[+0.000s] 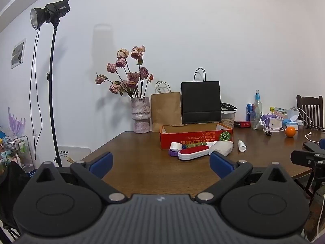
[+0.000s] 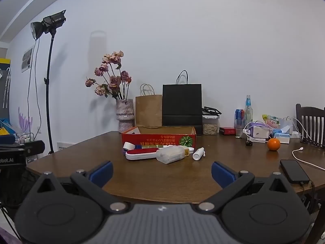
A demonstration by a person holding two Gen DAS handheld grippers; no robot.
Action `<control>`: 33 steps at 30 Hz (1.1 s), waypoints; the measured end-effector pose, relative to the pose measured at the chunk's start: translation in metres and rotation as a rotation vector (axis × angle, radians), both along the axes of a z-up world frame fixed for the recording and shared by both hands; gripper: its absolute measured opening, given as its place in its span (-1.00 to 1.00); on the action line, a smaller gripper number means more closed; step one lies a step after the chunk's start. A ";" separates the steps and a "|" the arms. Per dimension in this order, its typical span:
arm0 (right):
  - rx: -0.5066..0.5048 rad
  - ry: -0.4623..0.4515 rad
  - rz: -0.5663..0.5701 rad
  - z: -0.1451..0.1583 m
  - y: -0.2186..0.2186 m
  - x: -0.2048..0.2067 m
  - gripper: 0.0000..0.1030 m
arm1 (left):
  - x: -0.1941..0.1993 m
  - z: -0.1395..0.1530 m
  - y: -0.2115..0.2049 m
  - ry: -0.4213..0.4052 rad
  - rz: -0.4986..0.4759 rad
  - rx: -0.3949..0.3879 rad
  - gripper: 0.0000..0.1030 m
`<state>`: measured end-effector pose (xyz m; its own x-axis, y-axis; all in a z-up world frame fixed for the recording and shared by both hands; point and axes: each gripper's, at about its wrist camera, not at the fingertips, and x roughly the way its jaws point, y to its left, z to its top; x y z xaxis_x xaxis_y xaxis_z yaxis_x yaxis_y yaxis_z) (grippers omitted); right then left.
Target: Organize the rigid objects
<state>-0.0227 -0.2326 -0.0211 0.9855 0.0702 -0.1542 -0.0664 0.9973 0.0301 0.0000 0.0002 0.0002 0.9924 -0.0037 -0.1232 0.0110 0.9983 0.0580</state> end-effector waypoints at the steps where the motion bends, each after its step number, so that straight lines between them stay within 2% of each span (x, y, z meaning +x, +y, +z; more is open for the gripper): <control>1: 0.000 -0.002 0.000 0.001 0.000 -0.001 1.00 | 0.000 0.000 0.000 0.002 -0.004 0.000 1.00; 33: -0.009 0.006 -0.001 -0.003 0.005 0.000 1.00 | 0.003 -0.003 0.004 0.009 -0.026 0.006 1.00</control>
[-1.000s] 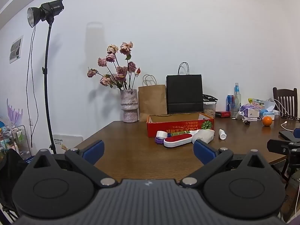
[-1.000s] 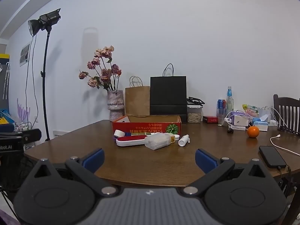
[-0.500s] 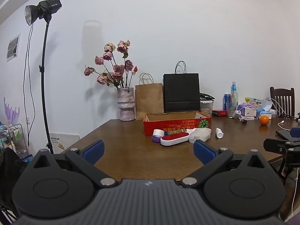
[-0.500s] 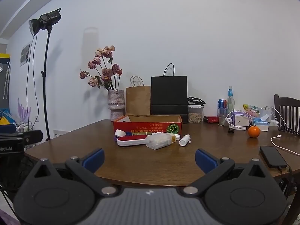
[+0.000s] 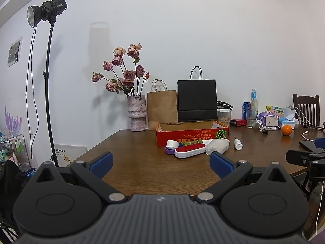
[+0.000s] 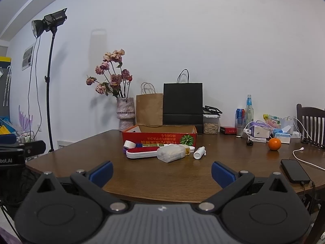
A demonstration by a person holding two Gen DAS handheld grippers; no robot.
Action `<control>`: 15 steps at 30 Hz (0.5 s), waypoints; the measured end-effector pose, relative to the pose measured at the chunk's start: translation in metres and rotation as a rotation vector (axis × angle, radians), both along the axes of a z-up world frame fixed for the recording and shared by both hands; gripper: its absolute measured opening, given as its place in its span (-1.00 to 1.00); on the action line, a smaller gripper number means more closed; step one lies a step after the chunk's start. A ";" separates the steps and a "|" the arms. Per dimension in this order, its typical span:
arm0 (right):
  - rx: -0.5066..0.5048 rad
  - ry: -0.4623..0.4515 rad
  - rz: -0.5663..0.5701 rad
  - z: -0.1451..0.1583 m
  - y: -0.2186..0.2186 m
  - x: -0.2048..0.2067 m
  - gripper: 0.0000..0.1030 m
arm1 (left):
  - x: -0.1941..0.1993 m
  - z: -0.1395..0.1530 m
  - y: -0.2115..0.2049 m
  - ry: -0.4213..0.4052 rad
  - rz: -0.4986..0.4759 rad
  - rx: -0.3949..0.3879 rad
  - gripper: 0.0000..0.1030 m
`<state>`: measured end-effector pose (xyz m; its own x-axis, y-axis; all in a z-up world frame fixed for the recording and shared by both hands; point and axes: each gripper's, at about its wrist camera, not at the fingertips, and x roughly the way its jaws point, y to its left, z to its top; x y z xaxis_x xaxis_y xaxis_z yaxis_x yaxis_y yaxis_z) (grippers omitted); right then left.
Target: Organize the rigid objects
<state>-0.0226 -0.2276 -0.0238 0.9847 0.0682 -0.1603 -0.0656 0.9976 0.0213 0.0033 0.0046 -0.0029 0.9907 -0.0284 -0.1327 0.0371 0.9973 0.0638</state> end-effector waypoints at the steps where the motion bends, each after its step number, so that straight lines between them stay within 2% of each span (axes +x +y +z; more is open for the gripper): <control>1: 0.001 0.000 0.000 0.000 0.000 0.000 1.00 | 0.000 0.000 0.000 0.000 -0.001 0.000 1.00; 15: 0.001 -0.001 0.002 0.003 0.000 0.001 1.00 | -0.001 0.001 0.000 -0.005 -0.003 0.001 1.00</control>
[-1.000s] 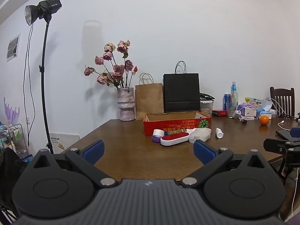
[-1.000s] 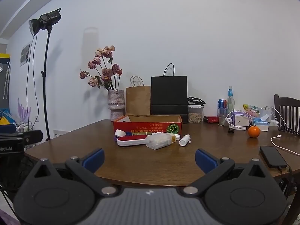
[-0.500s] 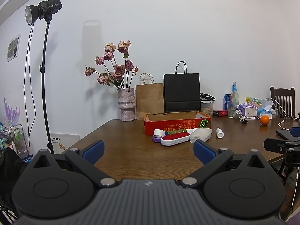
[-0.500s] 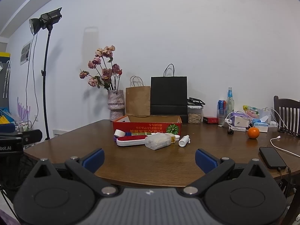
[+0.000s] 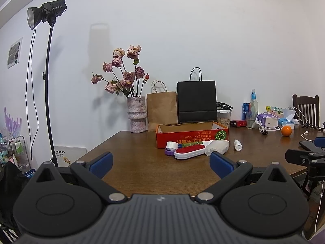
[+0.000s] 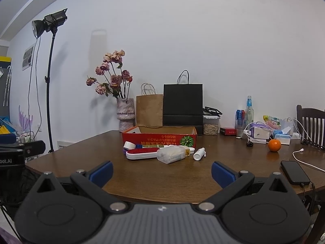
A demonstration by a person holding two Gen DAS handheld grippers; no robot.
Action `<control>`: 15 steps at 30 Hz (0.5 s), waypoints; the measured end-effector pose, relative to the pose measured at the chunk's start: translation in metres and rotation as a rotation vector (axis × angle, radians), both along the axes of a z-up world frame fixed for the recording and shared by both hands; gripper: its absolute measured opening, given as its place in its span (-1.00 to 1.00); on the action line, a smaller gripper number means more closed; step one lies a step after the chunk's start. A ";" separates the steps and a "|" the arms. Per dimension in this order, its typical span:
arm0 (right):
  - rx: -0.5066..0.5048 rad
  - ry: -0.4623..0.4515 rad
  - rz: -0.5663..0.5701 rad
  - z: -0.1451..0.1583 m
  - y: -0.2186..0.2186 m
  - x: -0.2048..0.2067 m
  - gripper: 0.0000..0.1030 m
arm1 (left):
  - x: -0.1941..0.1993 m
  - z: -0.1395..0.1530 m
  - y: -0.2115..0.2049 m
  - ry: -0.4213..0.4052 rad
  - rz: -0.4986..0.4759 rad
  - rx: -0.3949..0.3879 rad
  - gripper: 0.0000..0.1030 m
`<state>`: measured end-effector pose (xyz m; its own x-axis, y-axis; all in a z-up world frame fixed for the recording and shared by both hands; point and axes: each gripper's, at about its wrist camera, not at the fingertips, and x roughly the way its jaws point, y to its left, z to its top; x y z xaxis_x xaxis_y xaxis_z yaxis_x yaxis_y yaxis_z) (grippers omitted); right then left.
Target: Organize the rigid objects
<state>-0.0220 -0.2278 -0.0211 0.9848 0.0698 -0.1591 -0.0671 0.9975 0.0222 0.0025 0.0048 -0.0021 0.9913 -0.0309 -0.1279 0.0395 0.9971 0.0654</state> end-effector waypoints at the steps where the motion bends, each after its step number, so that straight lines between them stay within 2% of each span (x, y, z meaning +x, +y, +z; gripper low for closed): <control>1: 0.001 0.000 0.000 0.000 -0.001 0.000 1.00 | 0.000 0.000 0.000 0.001 0.000 0.000 1.00; 15: 0.009 0.013 0.012 -0.002 0.002 0.003 1.00 | 0.003 0.000 0.000 0.010 0.003 -0.005 1.00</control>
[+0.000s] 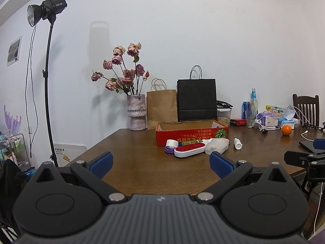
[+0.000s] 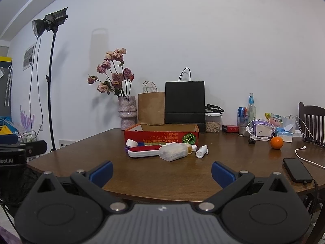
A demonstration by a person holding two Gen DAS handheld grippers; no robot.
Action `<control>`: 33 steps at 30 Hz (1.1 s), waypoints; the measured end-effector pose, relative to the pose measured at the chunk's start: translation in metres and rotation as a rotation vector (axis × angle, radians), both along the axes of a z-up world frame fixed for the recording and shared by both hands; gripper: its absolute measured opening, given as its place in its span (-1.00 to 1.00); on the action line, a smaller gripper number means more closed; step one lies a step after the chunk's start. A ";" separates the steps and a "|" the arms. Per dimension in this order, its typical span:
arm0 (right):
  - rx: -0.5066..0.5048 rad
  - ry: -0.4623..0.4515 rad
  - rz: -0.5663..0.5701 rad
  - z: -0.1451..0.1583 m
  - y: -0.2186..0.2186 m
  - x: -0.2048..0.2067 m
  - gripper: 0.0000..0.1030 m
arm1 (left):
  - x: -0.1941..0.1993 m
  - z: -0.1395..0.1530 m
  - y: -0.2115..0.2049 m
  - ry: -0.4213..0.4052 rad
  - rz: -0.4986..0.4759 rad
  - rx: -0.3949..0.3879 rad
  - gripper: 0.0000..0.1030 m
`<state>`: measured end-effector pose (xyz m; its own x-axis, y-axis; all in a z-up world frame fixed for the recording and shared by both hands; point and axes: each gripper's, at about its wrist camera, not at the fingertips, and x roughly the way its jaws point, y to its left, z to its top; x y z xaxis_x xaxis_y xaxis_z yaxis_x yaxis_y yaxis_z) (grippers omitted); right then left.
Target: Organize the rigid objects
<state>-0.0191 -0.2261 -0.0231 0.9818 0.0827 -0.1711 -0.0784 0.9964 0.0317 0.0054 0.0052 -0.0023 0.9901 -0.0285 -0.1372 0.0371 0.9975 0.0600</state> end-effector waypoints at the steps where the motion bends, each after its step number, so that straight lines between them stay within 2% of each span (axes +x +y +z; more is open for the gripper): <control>1: 0.000 0.000 0.001 0.000 -0.001 0.002 1.00 | 0.000 0.000 0.000 -0.001 0.002 0.000 1.00; 26: 0.002 0.010 0.005 -0.001 -0.001 0.003 1.00 | 0.001 -0.002 -0.001 0.005 -0.001 -0.003 1.00; 28: -0.033 -0.002 -0.004 -0.003 0.002 0.008 1.00 | 0.004 -0.004 0.001 -0.015 -0.012 0.014 1.00; 30: -0.068 -0.010 -0.038 -0.008 0.004 0.016 1.00 | 0.009 -0.009 0.001 -0.057 0.017 0.045 1.00; 33: -0.053 0.006 -0.042 -0.014 0.004 0.036 1.00 | 0.028 -0.018 -0.002 -0.083 0.067 0.103 1.00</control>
